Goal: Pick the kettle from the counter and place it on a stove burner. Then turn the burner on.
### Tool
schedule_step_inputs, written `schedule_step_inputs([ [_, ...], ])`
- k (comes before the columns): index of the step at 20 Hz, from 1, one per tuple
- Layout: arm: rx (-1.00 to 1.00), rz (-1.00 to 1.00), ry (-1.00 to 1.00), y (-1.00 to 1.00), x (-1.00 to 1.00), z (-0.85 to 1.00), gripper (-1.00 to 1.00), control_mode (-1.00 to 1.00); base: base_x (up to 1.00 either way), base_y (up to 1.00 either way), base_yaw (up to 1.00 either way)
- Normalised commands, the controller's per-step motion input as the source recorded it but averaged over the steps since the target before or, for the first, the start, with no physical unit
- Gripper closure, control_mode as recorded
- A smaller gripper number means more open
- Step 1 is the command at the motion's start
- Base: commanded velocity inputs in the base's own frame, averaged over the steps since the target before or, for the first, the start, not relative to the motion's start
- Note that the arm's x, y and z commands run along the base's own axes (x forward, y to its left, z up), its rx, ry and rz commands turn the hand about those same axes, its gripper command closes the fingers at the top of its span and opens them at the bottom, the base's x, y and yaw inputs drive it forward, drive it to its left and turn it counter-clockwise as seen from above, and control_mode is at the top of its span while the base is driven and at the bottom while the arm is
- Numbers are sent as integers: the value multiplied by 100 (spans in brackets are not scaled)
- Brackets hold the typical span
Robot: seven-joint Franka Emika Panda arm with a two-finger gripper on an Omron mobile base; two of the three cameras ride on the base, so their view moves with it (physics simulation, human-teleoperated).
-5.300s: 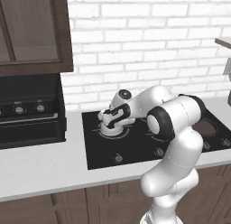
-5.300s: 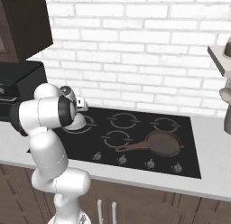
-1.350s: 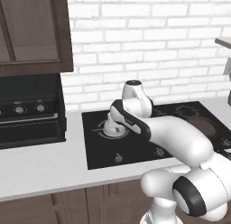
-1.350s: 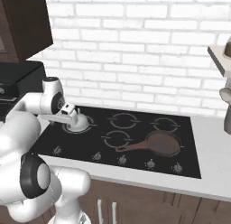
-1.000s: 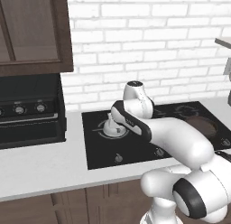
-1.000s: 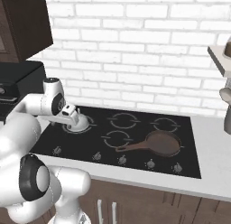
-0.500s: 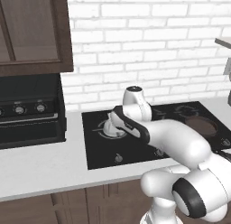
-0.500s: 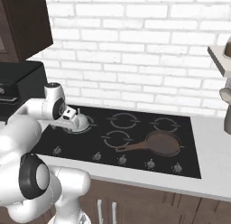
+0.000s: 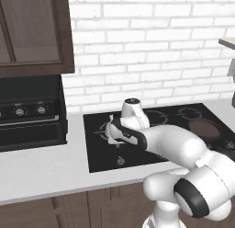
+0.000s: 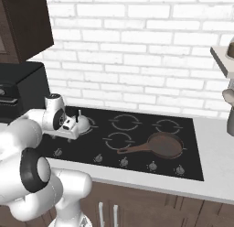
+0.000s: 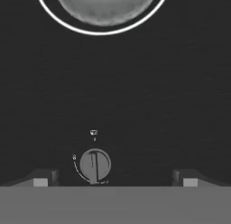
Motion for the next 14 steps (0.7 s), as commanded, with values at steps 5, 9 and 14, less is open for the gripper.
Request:
schedule_step_inputs([
  [5, 0, 0, 15, 2, 0, -40, -100, -100, 0, 0, 0],
  [9, -2, 0, 18, 9, 0, -7, -100, -100, 0, 0, 0],
  [14, -7, 0, 7, 14, -5, 1, -100, -100, 0, 0, 0],
])
